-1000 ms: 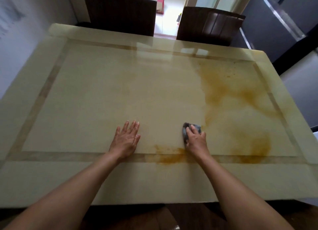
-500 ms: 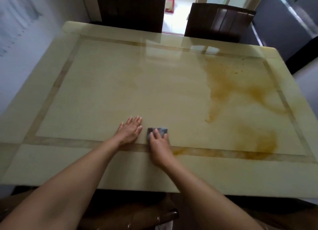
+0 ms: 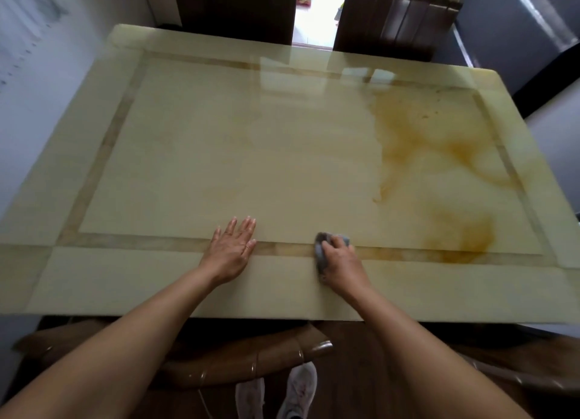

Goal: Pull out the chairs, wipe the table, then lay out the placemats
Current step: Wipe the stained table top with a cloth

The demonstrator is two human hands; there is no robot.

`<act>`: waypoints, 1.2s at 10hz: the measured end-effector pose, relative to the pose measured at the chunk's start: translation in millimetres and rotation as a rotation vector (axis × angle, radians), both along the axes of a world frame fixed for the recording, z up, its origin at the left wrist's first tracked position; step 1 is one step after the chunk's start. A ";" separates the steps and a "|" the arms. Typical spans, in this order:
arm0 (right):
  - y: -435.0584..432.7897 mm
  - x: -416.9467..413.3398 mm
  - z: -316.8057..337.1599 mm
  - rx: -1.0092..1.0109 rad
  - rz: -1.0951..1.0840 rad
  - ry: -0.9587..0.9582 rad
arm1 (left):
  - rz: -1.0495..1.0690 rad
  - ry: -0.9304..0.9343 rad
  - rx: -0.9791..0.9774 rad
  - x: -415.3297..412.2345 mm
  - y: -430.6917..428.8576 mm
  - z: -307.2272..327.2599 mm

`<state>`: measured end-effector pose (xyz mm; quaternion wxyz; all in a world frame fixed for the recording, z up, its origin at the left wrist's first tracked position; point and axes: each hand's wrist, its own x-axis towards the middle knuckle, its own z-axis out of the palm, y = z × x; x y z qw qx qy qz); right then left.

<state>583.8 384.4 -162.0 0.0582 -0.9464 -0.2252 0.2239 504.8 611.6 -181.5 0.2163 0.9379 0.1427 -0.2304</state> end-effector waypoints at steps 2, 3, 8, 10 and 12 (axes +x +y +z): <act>-56.2 11.3 10.5 -0.102 -0.221 0.009 | -0.027 -0.006 -0.026 -6.8 -13.0 4.5; -43.7 12.0 14.9 -0.118 -0.255 0.060 | -0.005 -0.009 -0.051 -11.4 -11.7 7.5; 77.3 -59.9 8.8 -0.019 0.188 0.275 | 0.027 -0.029 -0.086 -14.9 -24.1 13.1; 29.3 -42.9 13.8 -0.080 0.091 0.294 | -0.002 -0.047 -0.090 -0.7 -44.8 19.1; -16.7 -22.4 24.3 -0.144 0.044 0.303 | -0.035 -0.047 -0.105 19.1 -79.3 29.9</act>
